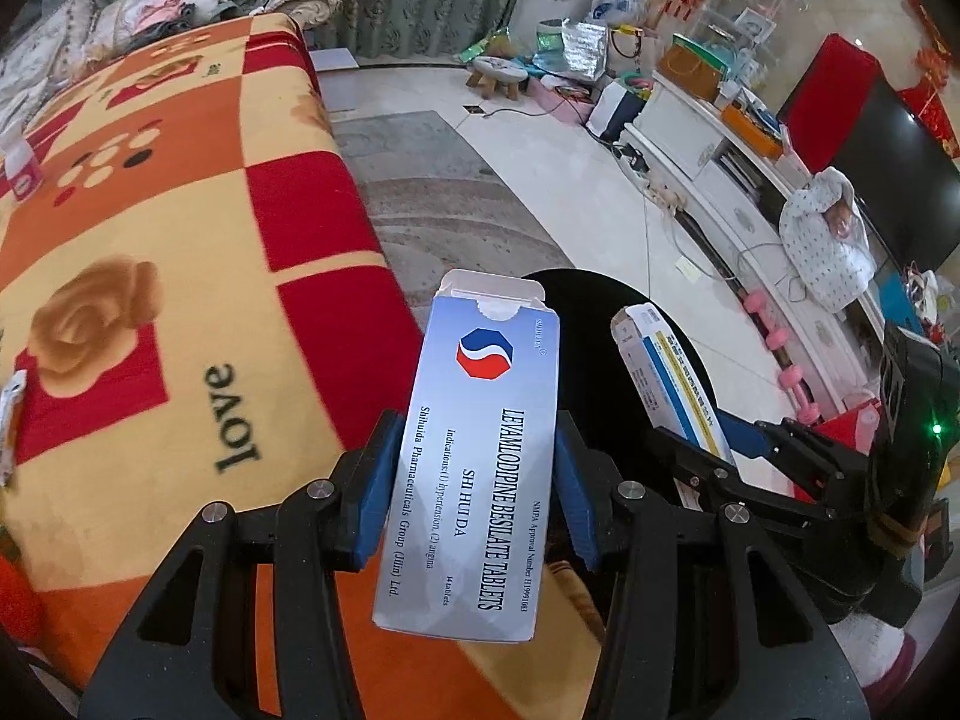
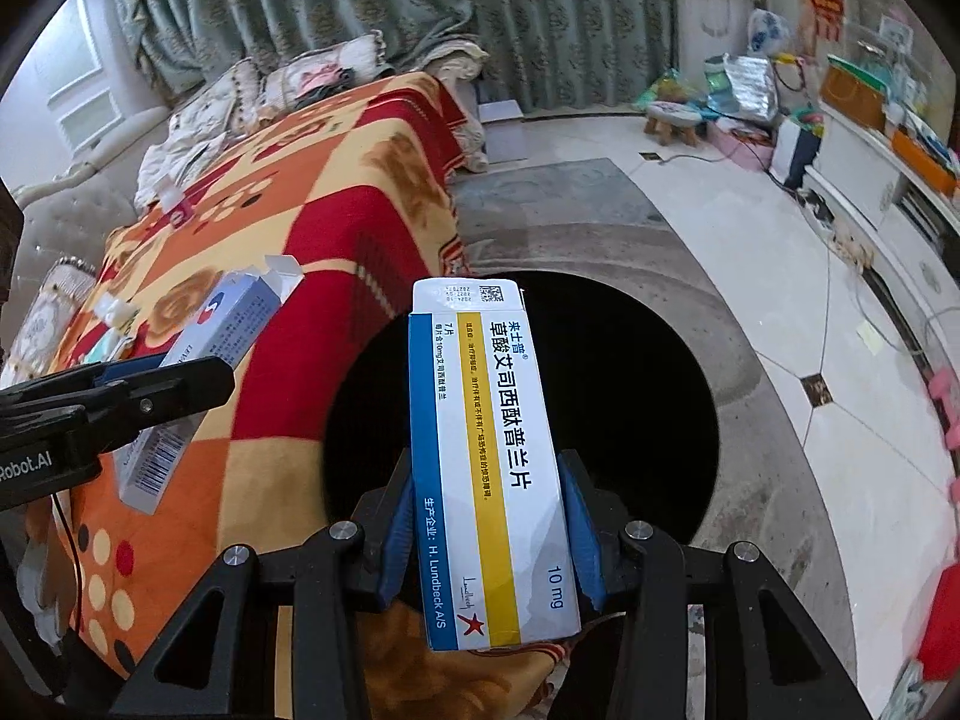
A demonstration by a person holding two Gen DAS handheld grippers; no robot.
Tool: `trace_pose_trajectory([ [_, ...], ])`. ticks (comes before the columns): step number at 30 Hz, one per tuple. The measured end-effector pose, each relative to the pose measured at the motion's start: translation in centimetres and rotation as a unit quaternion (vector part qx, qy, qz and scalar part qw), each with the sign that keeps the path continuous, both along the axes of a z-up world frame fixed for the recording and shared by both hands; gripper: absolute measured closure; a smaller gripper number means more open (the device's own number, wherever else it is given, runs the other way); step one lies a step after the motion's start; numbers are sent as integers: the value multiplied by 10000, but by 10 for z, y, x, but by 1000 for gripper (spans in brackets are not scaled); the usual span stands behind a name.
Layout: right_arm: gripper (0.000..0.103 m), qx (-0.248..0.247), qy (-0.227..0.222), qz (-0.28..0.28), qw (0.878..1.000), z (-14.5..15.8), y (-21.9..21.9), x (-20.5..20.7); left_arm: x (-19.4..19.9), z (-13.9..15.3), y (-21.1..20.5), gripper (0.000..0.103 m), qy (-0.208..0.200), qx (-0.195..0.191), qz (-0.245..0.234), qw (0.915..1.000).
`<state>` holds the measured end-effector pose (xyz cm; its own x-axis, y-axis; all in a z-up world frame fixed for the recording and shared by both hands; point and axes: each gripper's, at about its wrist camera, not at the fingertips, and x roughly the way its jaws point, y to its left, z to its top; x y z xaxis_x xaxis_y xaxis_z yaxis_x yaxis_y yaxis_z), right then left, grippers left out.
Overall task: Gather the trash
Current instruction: 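Carry both medicine boxes over the black trash bin, then open both tools to drop the medicine boxes into the bin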
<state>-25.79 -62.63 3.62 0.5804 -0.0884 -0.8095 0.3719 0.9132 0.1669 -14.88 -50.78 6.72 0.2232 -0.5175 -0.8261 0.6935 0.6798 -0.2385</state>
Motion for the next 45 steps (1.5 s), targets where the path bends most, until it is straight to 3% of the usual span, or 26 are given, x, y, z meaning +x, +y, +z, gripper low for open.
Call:
trace_pose_trajectory([
  [20,60,159,100,-240,9995,-14,-19,-1,6,-10,-21,54,333,-241,-88,9991],
  [23,54,198,92,-315,9993,-14,-21,0,6,-9,-21,45,380,-299,-105,9988],
  [25,53,218,95,-328,9992,-14,-21,0,6,-8,-20,45,380,-315,-93,9987],
  [45,51,87,39,-71,9999,3,6,8,-2,16,34,44,-106,-194,338,9992],
])
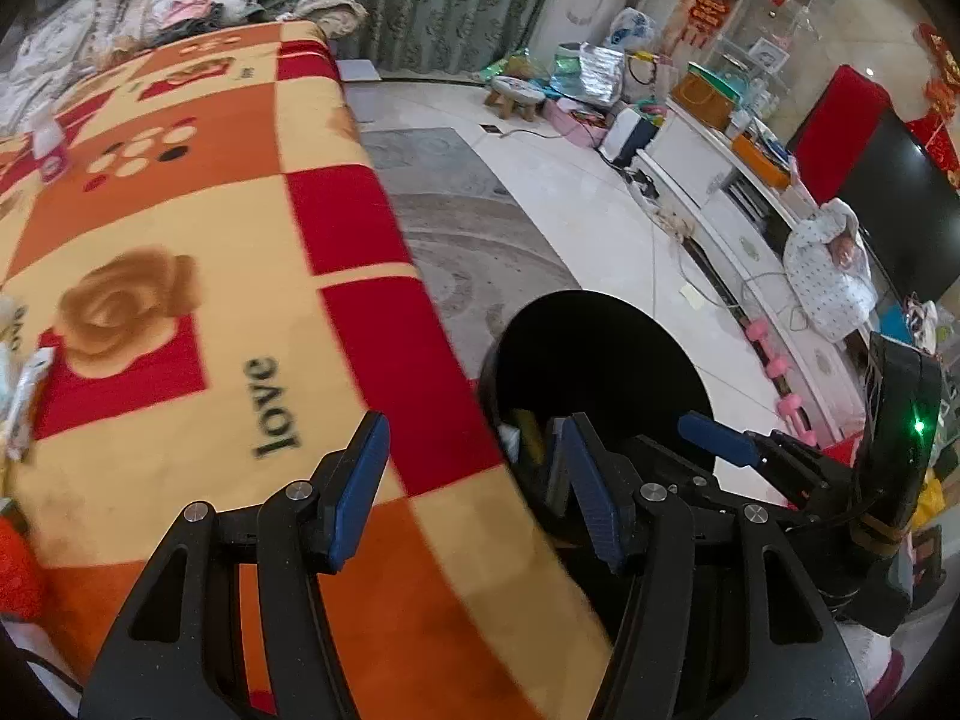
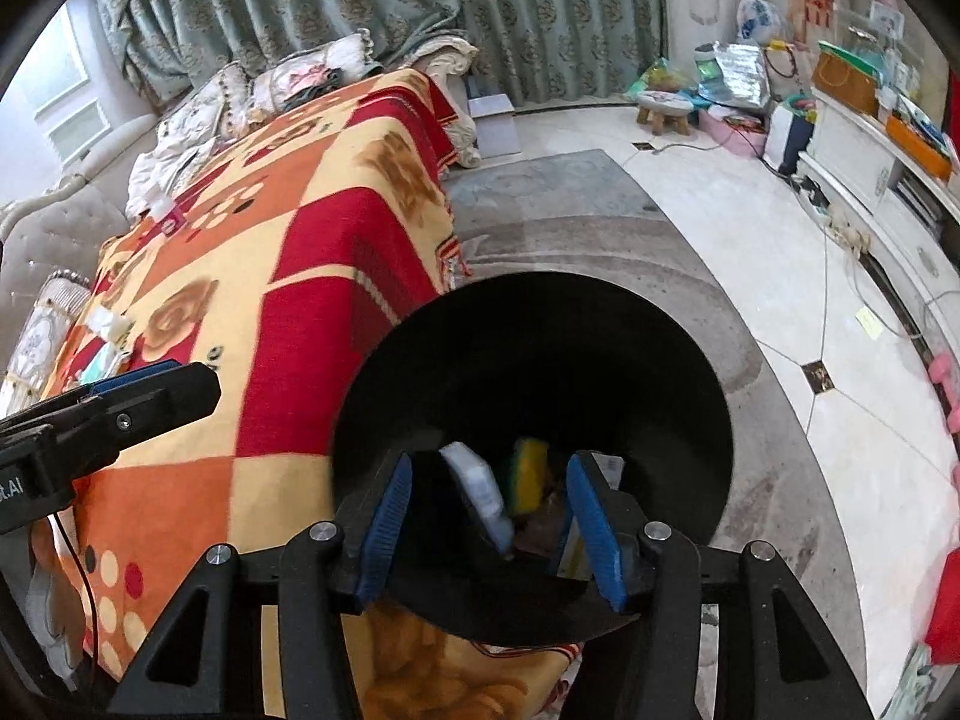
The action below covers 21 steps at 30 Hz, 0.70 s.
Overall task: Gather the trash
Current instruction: 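Open both tools to drop the medicine boxes into the bin, then move both open tools back to the trash on the blanket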
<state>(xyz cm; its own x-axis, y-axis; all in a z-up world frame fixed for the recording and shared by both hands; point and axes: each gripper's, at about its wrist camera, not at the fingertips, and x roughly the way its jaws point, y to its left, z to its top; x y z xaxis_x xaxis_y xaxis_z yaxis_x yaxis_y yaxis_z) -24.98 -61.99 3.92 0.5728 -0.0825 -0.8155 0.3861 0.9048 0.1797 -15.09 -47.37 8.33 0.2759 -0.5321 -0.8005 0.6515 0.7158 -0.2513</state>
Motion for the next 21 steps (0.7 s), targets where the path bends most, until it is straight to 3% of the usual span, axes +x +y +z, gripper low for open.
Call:
trace_pose_trajectory([
  [12,46,62,-43,781,9969,12,69,37,11,10,94,44,-181,406,613,9971],
  [21,45,172,-26,1611,9868,11,143,81,31,20,184,44,-236,407,1277,9907],
])
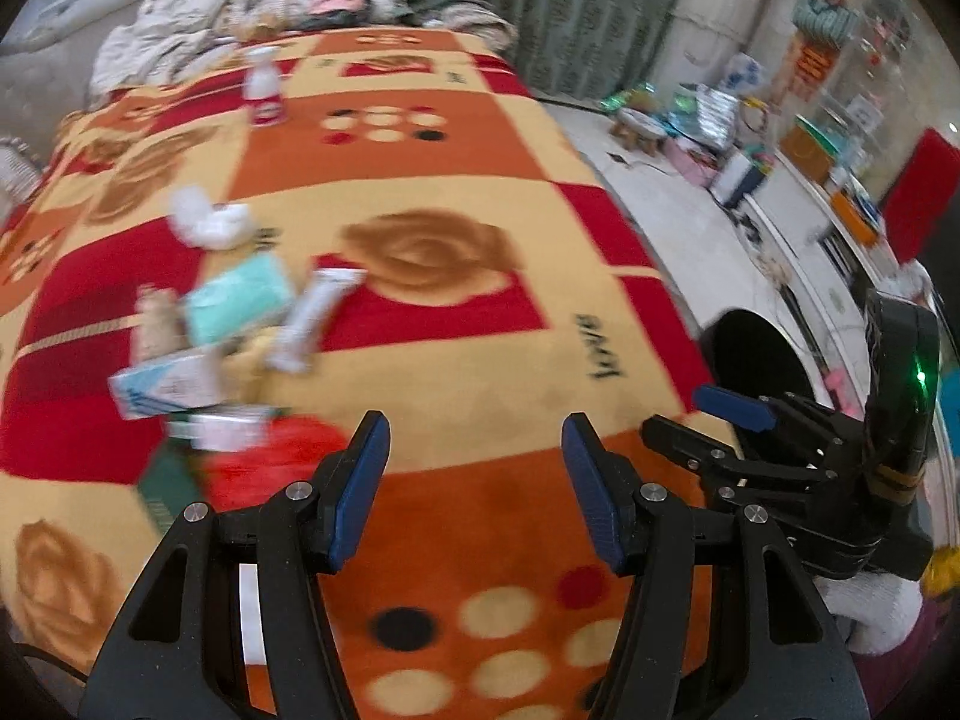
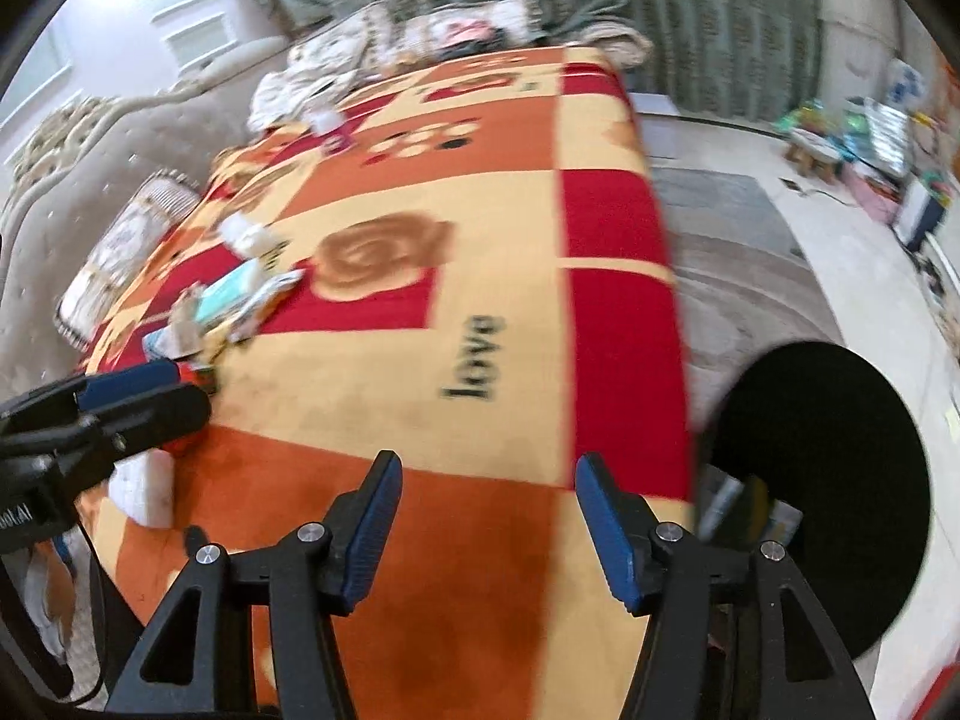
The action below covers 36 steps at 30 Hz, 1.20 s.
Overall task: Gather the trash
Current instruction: 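Move both open tools back to the trash on the blanket, then grasp the teal tissue pack with the right tool while the left grasps crumpled brown paper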
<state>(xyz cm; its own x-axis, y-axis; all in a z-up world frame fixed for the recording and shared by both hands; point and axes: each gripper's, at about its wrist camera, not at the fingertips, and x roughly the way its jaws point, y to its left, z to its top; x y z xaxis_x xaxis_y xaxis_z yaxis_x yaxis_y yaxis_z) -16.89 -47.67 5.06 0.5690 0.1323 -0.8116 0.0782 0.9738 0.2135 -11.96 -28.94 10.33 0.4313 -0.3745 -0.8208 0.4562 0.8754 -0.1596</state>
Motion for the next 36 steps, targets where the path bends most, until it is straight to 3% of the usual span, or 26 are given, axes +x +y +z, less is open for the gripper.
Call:
trace_pose_trajectory([
  [9,44,-7,-45,710,9975,4,66,48,46,-11,111,44,-2,201,1090,9938],
  [16,38,14,-106,1191,9928,13,116,98,81,-18,165,44,101,134,1683,9856],
  [25,28,-112,153,1854,9825,1,189,186,99,-21,191,44,167,43,1775,9840],
  [31,27,-452,474,2175,9739,-18,218,211,114,-23,198,44,279,-173,1770,9837],
  [33,30,-603,600,2100,9740,-25,217,215,120,-25,195,44,304,-226,1743,9840],
  [36,38,-287,462,1871,9808,-20,198,215,131,-29,185,44,352,-311,1654,9851],
])
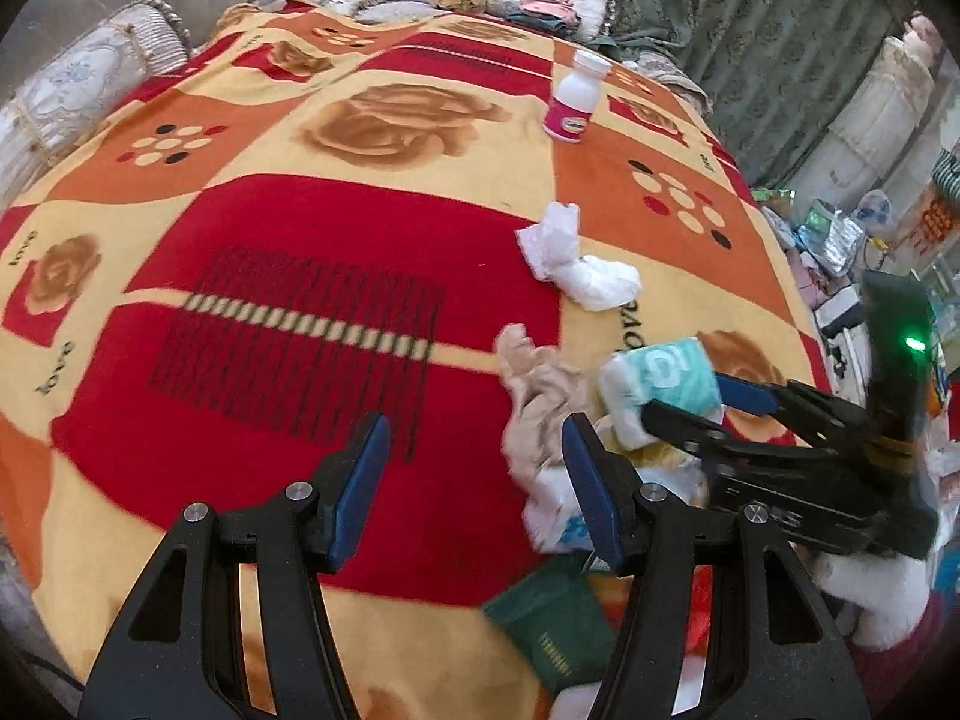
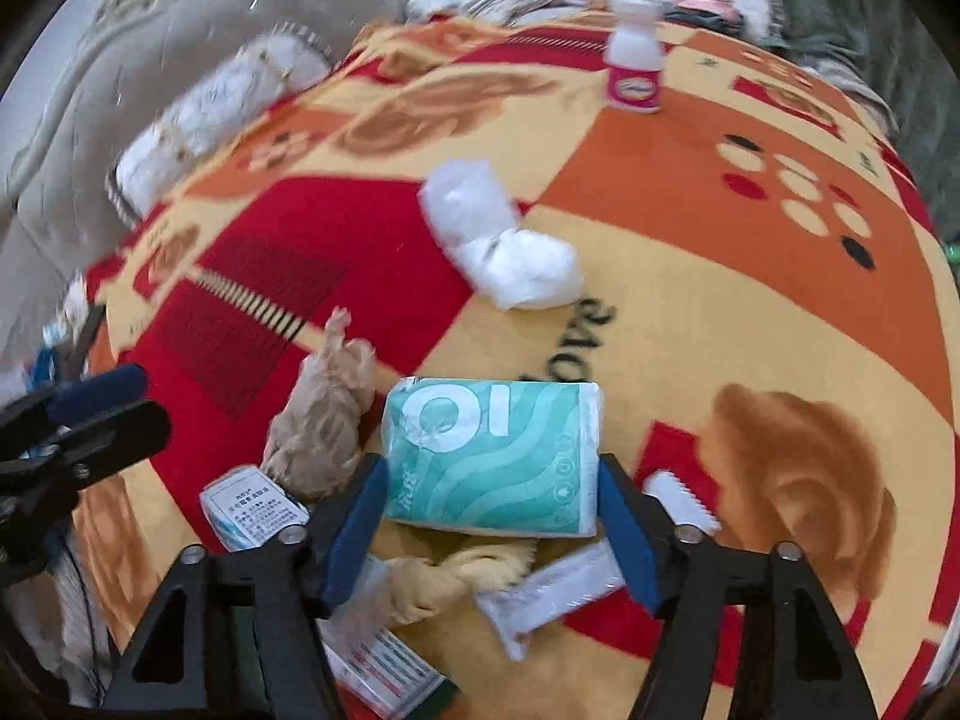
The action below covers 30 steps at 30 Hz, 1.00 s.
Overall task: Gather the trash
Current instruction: 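Grasp the teal tissue pack with the right tool while the left grasps crumpled brown paper, then carry the tissue pack and crumpled paper toward the black trash bin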
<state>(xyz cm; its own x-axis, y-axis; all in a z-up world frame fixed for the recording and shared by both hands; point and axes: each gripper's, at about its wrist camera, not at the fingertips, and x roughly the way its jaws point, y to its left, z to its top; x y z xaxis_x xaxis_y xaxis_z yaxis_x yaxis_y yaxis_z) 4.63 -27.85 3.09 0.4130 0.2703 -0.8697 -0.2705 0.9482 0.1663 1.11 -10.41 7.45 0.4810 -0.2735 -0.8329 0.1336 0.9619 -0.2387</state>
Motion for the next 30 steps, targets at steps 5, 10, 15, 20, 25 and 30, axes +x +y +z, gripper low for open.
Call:
trace_pose_trajectory([
  [5,39,260,-402,-321,9983,26,-35,-20,23,-23,-33,44,268,108,-311,9991],
  [10,39,368,-633,-597,9955,44,-62,-44,30,-42,-45,66,405,203,-332,9984],
  [15,39,314,-695,-718,9945,47,-76,-66,16,-20,-46,80,142,90,-348,9993],
  [20,39,284,-669,-758,9945,44,-84,-87,-7,12,-55,81,-143,-57,-501,9986],
  [25,39,323,-635,-851,9938,40,-94,-109,-34,35,-79,81,-373,-140,-773,9962],
  [30,39,280,-665,-960,9928,42,-109,-133,-60,47,-108,81,-507,-211,-1064,9928],
])
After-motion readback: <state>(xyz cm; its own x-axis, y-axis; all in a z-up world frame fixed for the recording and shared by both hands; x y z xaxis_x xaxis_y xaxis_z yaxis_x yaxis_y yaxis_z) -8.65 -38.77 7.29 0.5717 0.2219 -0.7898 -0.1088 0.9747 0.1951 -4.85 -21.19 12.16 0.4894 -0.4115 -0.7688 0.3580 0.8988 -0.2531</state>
